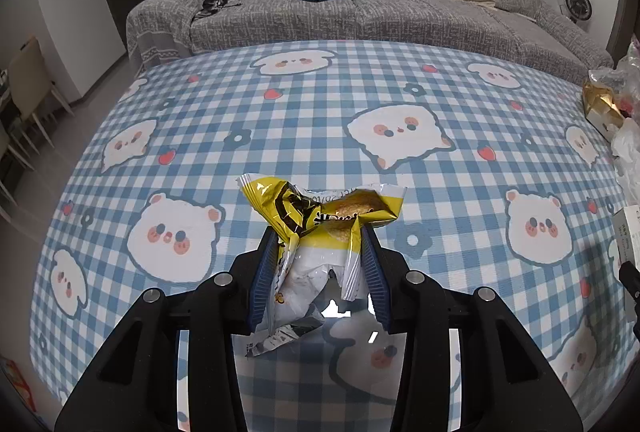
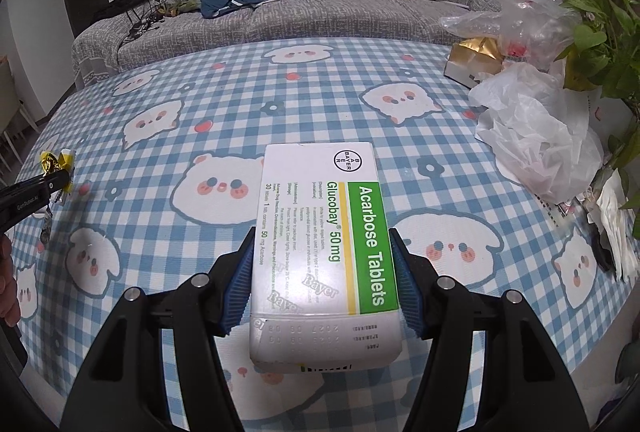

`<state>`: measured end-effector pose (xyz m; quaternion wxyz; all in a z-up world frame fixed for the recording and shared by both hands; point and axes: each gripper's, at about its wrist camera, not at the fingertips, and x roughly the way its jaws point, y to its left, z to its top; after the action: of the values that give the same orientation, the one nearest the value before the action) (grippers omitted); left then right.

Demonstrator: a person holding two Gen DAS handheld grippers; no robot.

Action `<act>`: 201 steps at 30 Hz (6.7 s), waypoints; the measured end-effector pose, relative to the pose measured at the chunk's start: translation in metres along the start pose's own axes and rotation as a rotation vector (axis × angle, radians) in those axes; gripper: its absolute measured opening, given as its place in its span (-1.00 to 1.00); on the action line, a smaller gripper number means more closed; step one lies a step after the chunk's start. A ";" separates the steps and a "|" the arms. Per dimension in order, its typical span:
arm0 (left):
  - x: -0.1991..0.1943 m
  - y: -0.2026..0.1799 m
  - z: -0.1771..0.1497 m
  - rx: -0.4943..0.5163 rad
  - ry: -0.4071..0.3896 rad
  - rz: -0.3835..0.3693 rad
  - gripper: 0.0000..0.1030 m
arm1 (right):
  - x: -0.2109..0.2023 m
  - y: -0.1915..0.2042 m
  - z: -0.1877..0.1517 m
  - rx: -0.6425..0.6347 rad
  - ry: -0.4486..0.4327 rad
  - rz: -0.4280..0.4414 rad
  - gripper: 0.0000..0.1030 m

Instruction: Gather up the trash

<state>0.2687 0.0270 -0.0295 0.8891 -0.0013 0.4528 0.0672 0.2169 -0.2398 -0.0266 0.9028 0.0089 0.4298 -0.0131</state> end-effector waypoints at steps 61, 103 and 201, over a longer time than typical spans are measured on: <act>-0.143 -0.003 -0.170 0.021 -0.064 -0.112 -0.21 | -0.103 0.074 -0.115 -0.164 -0.062 0.121 0.14; -0.145 0.022 -0.330 -0.044 0.040 -0.151 -0.21 | -0.121 0.077 -0.271 -0.211 -0.003 0.175 0.14; -0.190 -0.011 -0.285 -0.004 -0.065 -0.157 0.88 | -0.164 0.033 -0.226 -0.077 -0.035 0.102 0.84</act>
<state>-0.0695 -0.0240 -0.0449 0.9057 -0.0364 0.4223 -0.0019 -0.0607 -0.1976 -0.0412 0.9092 -0.0042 0.4133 0.0492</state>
